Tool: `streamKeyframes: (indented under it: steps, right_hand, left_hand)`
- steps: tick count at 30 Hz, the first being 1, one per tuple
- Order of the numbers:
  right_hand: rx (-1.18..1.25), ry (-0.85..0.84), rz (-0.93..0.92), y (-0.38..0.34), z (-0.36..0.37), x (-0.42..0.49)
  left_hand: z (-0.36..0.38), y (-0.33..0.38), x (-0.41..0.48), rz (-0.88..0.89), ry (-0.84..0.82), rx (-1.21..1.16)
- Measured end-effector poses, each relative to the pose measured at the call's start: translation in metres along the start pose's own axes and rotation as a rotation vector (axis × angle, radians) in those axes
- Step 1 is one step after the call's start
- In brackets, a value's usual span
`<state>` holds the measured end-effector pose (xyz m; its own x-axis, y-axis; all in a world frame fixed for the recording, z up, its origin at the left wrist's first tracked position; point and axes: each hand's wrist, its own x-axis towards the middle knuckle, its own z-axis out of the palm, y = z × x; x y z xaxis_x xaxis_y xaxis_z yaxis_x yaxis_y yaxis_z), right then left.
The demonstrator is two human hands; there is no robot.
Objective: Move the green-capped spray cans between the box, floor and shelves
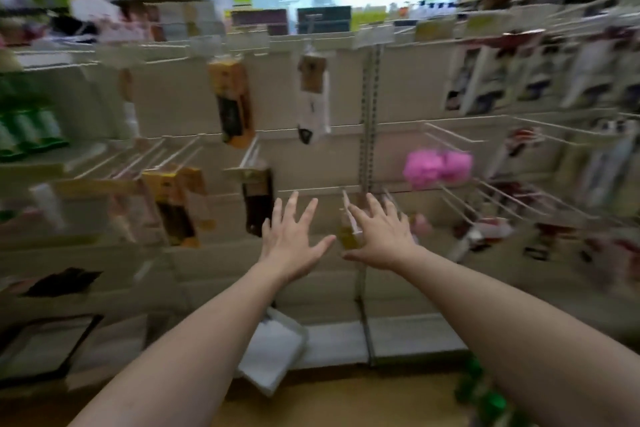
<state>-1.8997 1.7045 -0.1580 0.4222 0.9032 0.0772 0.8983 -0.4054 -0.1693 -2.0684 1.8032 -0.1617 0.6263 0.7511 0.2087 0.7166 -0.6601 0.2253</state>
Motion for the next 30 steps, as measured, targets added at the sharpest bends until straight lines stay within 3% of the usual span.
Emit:
streamKeyframes:
  steps: [16, 30]
  right_hand:
    - [-0.022, -0.048, 0.423, 0.342, -0.024, -0.108]
    - [0.034, -0.169, 0.761, 0.467, 0.021, -0.131]
  left_hand:
    - [0.145, 0.298, 0.058, 0.318, -0.189, -0.108]
    - [0.26, 0.438, 0.115, 0.663, -0.469, -0.141]
